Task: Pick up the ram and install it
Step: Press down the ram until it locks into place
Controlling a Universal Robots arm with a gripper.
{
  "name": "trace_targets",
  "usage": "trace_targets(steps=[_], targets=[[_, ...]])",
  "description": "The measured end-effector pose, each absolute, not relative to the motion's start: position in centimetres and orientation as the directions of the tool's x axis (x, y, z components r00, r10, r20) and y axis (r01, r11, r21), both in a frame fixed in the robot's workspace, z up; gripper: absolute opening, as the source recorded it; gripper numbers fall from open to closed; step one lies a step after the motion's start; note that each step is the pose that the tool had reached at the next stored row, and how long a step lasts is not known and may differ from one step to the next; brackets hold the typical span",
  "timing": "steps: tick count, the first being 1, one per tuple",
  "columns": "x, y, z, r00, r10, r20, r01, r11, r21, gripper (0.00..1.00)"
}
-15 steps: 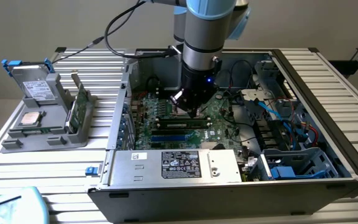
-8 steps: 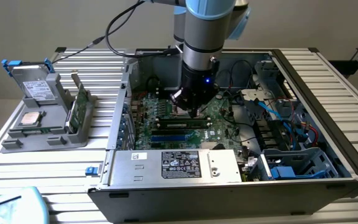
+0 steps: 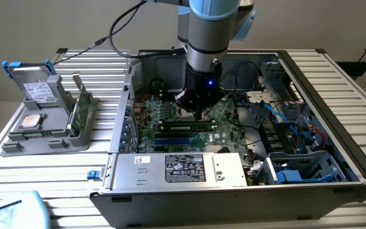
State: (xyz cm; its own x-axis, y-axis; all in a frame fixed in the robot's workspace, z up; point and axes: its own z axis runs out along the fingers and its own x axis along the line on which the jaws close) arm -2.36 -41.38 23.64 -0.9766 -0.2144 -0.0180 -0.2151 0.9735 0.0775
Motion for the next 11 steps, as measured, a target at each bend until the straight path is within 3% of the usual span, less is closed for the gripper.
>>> trace_targets(steps=[11], targets=[[-2.36, -41.37, 23.64, -0.999, -0.045, -0.018, -0.046, 0.996, 0.078, 0.11]])
